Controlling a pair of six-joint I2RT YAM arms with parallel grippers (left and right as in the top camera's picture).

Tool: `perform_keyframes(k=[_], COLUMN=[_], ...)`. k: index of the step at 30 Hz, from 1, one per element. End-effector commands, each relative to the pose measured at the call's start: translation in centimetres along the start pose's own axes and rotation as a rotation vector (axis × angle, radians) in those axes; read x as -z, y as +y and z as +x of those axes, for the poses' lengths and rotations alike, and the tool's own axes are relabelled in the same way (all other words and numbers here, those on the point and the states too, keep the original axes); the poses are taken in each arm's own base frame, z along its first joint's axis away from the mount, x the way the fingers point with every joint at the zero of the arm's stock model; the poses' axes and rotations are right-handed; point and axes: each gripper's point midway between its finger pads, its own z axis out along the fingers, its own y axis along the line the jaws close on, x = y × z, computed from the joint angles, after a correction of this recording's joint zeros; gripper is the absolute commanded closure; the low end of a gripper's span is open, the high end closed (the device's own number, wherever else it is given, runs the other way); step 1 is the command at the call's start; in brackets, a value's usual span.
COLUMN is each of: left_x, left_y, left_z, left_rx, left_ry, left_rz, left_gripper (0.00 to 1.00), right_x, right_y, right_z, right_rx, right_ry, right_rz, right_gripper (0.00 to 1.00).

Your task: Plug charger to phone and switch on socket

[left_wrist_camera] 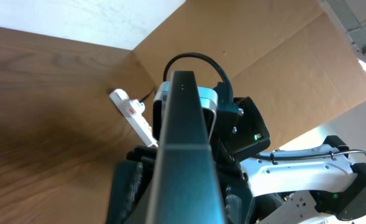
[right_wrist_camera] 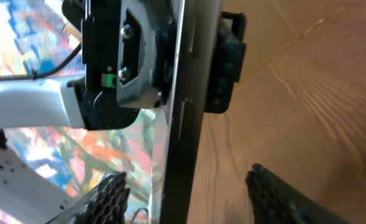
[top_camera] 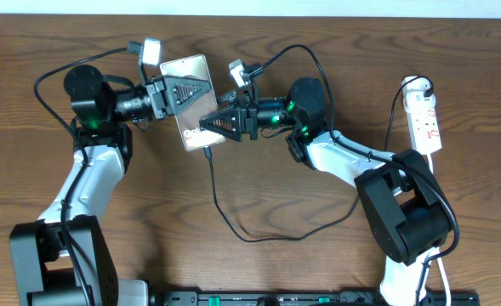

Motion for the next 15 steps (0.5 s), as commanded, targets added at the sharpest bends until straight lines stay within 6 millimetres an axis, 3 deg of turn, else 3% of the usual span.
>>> perform_keyframes(k=[1,5,15], left_x=[0.7,0.9,2.5], left_y=[-0.5,-0.5,0.0], left_z=[-0.5,-0.6,-0.7], left_rx=[-0.036,-0.035,-0.025], left_ry=[0.001,-0.003,-0.005], left_rz=[0.005,0.001,-0.009], left_gripper=[0.93,0.93,0.93], right_x=[0.3,0.3,0.7], right_y=[0.5,0.7,0.5], right_z=[-1.6,-1.5,-1.5], right_rx=[0.041,0.042,0.038], right_ry=[-0.034,-0.026,-0.018], right_rz=[0.009,0.002,0.003], right_gripper=[0.26,0.01,0.01])
